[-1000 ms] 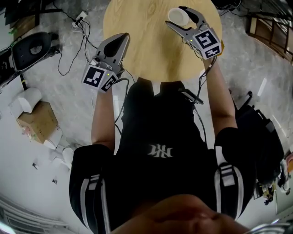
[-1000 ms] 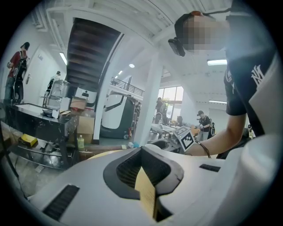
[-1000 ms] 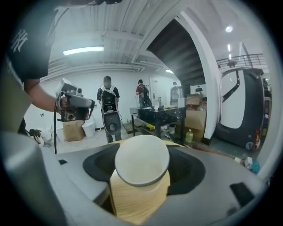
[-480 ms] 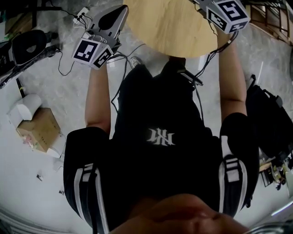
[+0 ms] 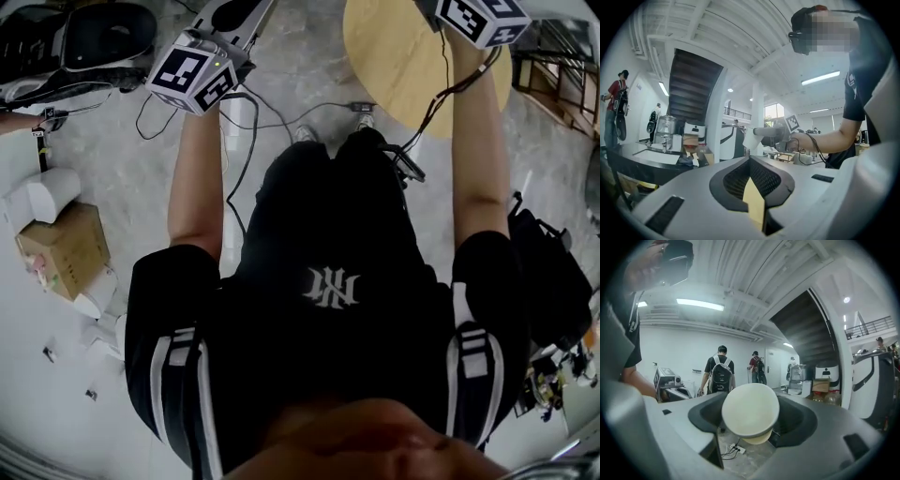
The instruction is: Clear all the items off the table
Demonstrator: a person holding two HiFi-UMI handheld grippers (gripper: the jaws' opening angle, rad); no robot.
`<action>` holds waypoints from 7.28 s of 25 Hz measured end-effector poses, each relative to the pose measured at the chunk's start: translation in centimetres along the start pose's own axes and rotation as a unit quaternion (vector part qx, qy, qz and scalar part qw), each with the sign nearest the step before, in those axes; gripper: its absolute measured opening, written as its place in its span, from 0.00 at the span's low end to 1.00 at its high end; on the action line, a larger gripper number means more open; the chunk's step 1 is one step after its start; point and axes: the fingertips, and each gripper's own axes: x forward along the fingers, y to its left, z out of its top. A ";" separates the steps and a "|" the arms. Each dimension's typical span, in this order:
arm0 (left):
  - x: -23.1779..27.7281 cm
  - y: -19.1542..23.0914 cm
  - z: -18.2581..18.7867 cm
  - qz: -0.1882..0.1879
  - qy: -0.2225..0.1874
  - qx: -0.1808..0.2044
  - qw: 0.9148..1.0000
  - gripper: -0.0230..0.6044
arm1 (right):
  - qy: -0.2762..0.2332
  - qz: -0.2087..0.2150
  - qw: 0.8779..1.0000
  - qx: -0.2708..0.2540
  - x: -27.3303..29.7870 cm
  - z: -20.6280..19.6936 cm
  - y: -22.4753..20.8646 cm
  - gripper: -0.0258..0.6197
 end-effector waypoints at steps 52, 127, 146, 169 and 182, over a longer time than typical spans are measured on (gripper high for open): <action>19.7 26.9 -11.2 0.009 0.078 -0.114 0.990 0.06 | 0.090 -0.053 0.993 0.054 31.7 -19.6 -28.9 0.59; 60.9 23.9 6.8 -0.261 0.094 -0.159 0.948 0.06 | 0.077 -0.150 0.970 0.177 10.0 -4.6 -51.4 0.04; 59.9 24.7 7.0 -0.251 0.087 -0.160 0.951 0.06 | 0.067 -0.150 0.968 0.188 10.8 -4.7 -50.6 0.04; 59.8 23.5 7.5 -0.260 0.075 -0.157 0.950 0.06 | 0.074 -0.132 0.974 0.167 10.8 -4.5 -49.6 0.04; 60.3 20.9 7.4 -0.256 0.084 -0.158 0.950 0.06 | 0.074 -0.117 0.975 0.172 8.4 -4.8 -49.6 0.04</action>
